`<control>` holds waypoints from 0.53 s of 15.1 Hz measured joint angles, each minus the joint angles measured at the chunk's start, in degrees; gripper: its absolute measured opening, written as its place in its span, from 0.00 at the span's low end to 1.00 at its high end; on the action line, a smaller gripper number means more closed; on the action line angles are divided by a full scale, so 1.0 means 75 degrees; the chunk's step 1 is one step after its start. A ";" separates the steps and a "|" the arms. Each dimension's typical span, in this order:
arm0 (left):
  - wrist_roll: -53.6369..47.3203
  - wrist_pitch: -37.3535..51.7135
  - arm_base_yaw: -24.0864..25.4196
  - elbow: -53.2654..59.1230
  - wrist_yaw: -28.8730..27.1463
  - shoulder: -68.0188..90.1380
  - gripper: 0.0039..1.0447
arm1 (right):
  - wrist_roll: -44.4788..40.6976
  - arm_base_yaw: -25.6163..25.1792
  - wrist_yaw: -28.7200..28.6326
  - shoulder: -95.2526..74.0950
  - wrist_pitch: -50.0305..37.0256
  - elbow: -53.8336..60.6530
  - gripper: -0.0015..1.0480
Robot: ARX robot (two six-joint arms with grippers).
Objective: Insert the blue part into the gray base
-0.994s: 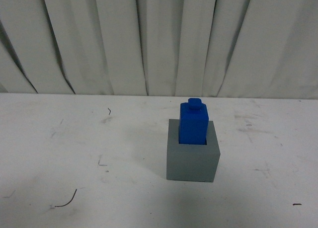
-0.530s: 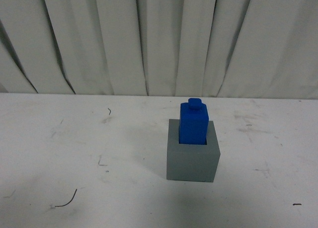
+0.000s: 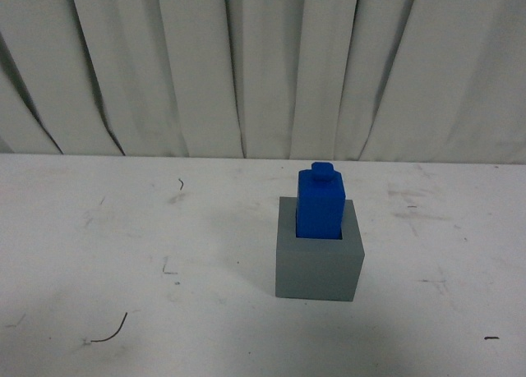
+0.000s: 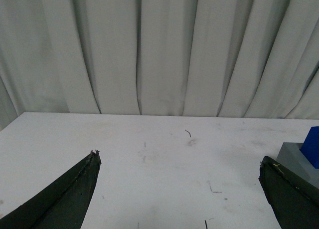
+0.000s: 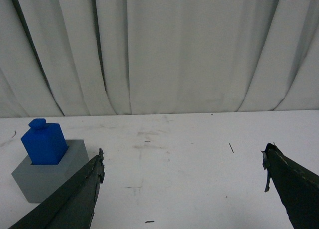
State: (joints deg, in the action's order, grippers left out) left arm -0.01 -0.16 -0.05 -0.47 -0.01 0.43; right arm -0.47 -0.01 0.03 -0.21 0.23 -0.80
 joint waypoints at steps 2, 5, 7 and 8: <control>0.0003 0.0000 0.0000 0.0000 0.0000 0.0000 0.94 | 0.0000 0.0000 -0.0003 0.0000 0.0000 0.0000 0.94; 0.0003 0.0000 0.0000 0.0000 0.0000 0.0000 0.94 | 0.0000 0.0000 0.0000 0.0000 0.0000 0.0000 0.94; 0.0003 0.0000 0.0000 0.0000 0.0000 0.0000 0.94 | 0.0000 0.0000 0.0000 0.0000 0.0000 0.0000 0.94; 0.0000 0.0000 0.0000 0.0000 0.0000 0.0000 0.94 | 0.0000 0.0000 0.0000 0.0000 0.0000 0.0000 0.94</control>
State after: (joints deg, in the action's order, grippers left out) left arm -0.01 -0.16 -0.05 -0.47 -0.01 0.43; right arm -0.47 -0.01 0.03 -0.21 0.23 -0.80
